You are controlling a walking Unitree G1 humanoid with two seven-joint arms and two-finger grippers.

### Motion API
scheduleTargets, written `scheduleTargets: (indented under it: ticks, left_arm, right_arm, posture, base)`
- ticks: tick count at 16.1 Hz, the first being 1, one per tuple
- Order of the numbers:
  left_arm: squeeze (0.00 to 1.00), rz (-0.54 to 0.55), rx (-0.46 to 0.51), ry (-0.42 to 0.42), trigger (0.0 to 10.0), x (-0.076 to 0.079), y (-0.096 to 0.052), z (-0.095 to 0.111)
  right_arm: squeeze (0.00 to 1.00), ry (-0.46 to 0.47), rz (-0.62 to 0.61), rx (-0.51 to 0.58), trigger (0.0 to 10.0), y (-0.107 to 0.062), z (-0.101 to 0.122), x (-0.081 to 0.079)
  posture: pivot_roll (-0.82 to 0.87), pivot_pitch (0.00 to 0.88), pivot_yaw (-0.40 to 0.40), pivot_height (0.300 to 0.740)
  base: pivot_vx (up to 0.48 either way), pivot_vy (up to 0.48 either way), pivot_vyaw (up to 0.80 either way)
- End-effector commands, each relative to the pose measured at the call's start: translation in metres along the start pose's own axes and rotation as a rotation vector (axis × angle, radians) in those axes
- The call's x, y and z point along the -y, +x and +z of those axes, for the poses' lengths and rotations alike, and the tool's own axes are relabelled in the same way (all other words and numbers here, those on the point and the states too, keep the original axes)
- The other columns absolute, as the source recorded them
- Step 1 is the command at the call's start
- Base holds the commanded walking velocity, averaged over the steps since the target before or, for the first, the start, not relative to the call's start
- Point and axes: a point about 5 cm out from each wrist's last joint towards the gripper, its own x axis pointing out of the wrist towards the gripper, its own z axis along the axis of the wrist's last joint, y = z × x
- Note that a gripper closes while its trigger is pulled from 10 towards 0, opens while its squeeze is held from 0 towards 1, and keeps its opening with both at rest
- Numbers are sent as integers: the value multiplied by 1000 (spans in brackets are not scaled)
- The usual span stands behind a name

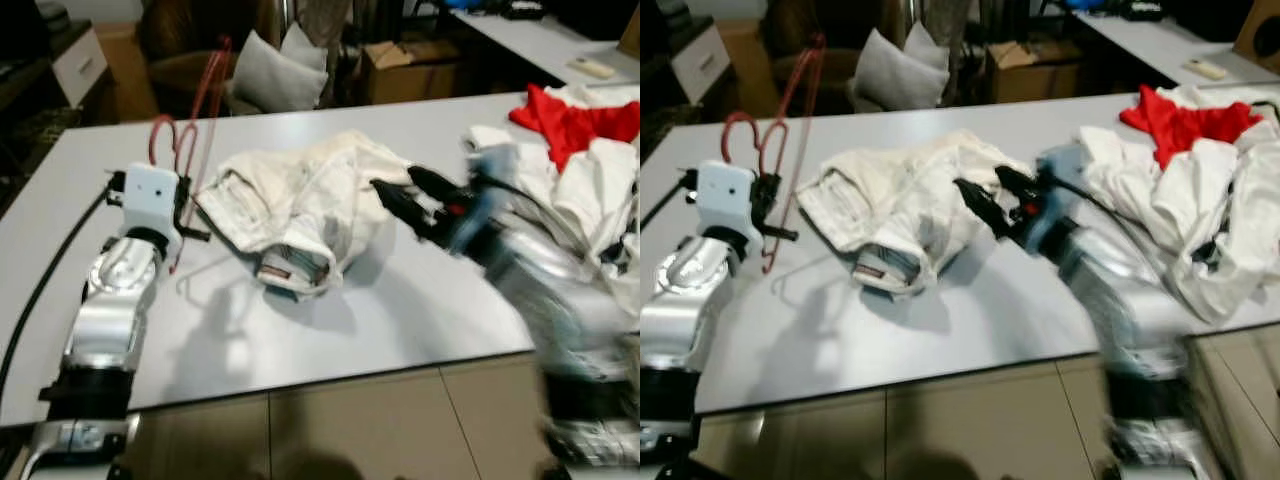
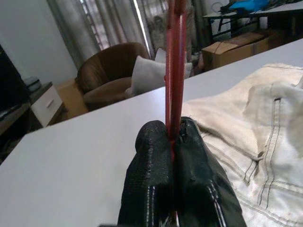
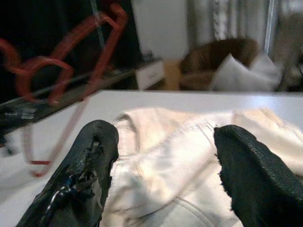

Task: Hang hanger

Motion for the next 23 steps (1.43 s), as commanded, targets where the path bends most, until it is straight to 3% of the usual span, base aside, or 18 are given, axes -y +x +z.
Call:
scheduleTargets:
  ticks: [1, 3, 4, 5, 6, 7, 9, 11, 12, 13, 14, 16, 17, 18, 20, 23]
  left_arm:
    - [0, 7, 20, 15, 10000, -6, 0, 6]
    - [0, 7, 22, 19, 10000, -7, -2, 7]
    - [0, 9, 23, 24, 10000, -10, -6, 7]
    - [0, 10, 22, 27, 10000, -11, -7, 7]
    - [0, 13, 18, 31, 10000, -13, -10, 6]
    - [0, 14, 16, 32, 10000, -14, -11, 5]
    - [0, -3, 0, 33, 10000, -10, -12, 2]
    - [0, -29, 2, 29, 10000, -3, -9, 3]
    - [0, -48, 8, 25, 10000, 1, -6, 5]
    - [0, -73, 20, 20, 10000, 6, -2, 8]
    - [0, -92, 28, 17, 10000, 9, 1, 11]
    - [0, -190, 49, 20, 10000, 17, 4, 20]
    - [0, -284, 49, 25, 10000, 22, 4, 25]
    - [0, -352, 47, 32, 10000, 26, 3, 28]
    - [0, -616, 48, 133, 10000, 39, -6, 42]
    - [0, -807, 9, 255, 10000, 38, -9, 58]
  right_arm:
    - [0, -11, 73, -50, 10000, 27, -14, -11]
    - [0, 9, 116, -100, 10000, 45, -28, -20]
    - [0, -3, 157, -189, 10000, 51, -52, -28]
    - [0, -5, 176, -222, 10000, 53, -63, -30]
    - [0, -5, 186, -328, 10000, 46, -92, -30]
    - [0, -7, 166, -381, 10000, 41, -105, -26]
    - [0, -31, -37, -524, 10000, 17, -139, 2]
    - [0, -21, -70, -477, 10000, 14, -137, 10]
    - [0, 70, -62, -341, 10000, 21, -122, 9]
    - [0, 190, -12, -104, 10000, 28, -90, 8]
    - [0, 219, 27, 33, 10000, 28, -66, 9]
    - [0, 194, 66, 287, 10000, 6, -9, 11]
    - [0, 130, 105, 339, 10000, -10, 12, 8]
    - [0, 76, 135, 341, 10000, -20, 21, 5]
    - [0, -257, 275, 194, 10000, -53, 44, -8]
    - [0, -441, 431, 100, 10000, -77, 77, -26]
  posture:
    - [-176, 0, 80, 740]
    - [-154, 0, 70, 740]
    - [-139, 0, 59, 740]
    - [-139, 0, 59, 740]
    - [-120, 0, 46, 740]
    - [-116, 0, 44, 740]
    - [-125, 0, 54, 740]
    - [-139, 0, 69, 740]
    - [-149, 0, 80, 740]
    - [-151, 0, 82, 740]
    - [-157, 0, 89, 740]
    - [-165, 0, 88, 740]
    - [-165, 0, 88, 740]
    - [-175, 0, 86, 740]
    - [-182, 0, 80, 740]
    - [-191, 0, 77, 740]
  base:
    - [0, 0, 0]
    - [0, 0, 0]
    - [0, 0, 0]
    - [0, 0, 0]
    - [0, 0, 0]
    - [0, 0, 0]
    - [0, 0, 0]
    - [0, 0, 0]
    - [0, 0, 0]
    - [0, 0, 0]
    - [0, 0, 0]
    - [0, 0, 0]
    - [0, 0, 0]
    - [0, 0, 0]
    - [0, 0, 0]
    - [0, 0, 0]
